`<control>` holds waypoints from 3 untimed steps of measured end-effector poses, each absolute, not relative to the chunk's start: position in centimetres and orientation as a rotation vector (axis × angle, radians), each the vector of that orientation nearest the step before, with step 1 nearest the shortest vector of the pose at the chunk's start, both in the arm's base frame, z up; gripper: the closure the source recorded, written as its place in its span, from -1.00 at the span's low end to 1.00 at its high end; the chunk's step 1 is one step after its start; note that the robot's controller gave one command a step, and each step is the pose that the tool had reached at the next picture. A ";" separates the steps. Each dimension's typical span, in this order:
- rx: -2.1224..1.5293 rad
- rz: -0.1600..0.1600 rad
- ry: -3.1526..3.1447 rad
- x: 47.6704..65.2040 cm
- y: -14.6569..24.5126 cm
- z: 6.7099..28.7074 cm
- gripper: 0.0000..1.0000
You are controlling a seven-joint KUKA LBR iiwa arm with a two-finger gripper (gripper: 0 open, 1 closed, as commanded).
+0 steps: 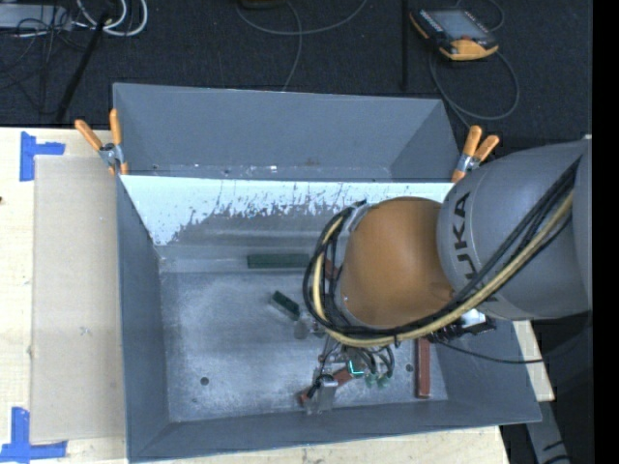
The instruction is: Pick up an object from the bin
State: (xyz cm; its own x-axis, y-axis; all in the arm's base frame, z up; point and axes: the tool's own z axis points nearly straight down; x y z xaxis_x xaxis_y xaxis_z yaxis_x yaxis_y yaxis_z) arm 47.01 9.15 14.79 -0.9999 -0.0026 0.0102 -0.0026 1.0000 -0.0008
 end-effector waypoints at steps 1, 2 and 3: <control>0.164 0.002 -3.140 49.1 1.1 6.8 -1.00; 0.166 -0.001 -3.137 49.0 1.4 6.9 1.00; 0.264 0.000 -3.139 49.5 3.1 24.3 1.00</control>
Offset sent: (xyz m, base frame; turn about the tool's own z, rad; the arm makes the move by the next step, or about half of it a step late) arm 0.0197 -0.0771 -0.0779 -0.1074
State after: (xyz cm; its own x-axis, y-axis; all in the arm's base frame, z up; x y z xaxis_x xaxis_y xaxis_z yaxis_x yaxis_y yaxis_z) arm 49.46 3.06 24.27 -0.9860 -0.1667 -0.0087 -0.1667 0.9860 -0.0006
